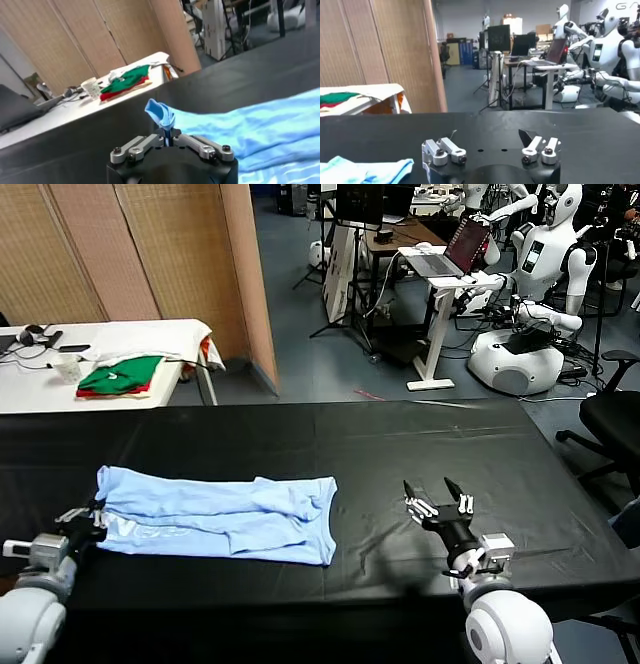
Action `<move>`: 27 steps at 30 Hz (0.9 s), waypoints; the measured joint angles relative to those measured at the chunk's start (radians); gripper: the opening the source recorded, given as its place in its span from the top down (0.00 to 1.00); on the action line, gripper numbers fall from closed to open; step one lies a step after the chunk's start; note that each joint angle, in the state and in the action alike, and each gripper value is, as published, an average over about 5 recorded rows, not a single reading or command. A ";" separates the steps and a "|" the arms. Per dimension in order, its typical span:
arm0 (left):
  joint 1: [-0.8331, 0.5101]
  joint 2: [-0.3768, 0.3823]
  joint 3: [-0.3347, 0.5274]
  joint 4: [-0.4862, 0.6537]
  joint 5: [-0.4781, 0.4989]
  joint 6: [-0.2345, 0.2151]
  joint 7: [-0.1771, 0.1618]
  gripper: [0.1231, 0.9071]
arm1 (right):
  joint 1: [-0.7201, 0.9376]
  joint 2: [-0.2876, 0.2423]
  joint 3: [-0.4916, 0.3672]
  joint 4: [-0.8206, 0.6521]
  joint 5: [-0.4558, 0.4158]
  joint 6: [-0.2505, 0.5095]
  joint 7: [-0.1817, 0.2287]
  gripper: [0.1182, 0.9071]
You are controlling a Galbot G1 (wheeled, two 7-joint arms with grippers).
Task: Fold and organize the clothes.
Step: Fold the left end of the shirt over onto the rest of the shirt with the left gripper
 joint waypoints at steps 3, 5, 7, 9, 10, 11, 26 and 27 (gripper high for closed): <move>-0.014 -0.051 0.040 -0.054 -0.052 0.026 -0.011 0.91 | -0.018 0.005 0.008 0.004 -0.009 0.004 -0.001 0.00; -0.027 -0.088 0.076 -0.088 -0.076 0.044 -0.018 0.91 | -0.034 0.006 0.016 0.010 -0.013 0.005 -0.002 0.00; -0.040 -0.126 0.116 -0.120 -0.100 0.055 -0.022 0.91 | -0.053 0.008 0.027 0.015 -0.018 0.007 -0.003 0.00; -0.054 -0.159 0.157 -0.145 -0.124 0.061 -0.025 0.91 | -0.071 0.012 0.038 0.020 -0.023 0.010 -0.003 0.00; -0.060 -0.174 0.178 -0.155 -0.135 0.062 -0.026 0.91 | -0.080 0.016 0.044 0.022 -0.027 0.011 -0.003 0.00; -0.067 -0.188 0.198 -0.163 -0.142 0.062 -0.026 0.91 | -0.089 0.019 0.049 0.024 -0.033 0.013 -0.003 0.00; -0.136 -0.313 0.437 -0.163 -0.134 0.058 -0.031 0.91 | -0.156 0.035 0.065 0.035 -0.086 0.022 -0.006 0.00; -0.138 -0.318 0.445 -0.163 -0.130 0.057 -0.031 0.91 | -0.157 0.035 0.064 0.033 -0.087 0.023 -0.006 0.00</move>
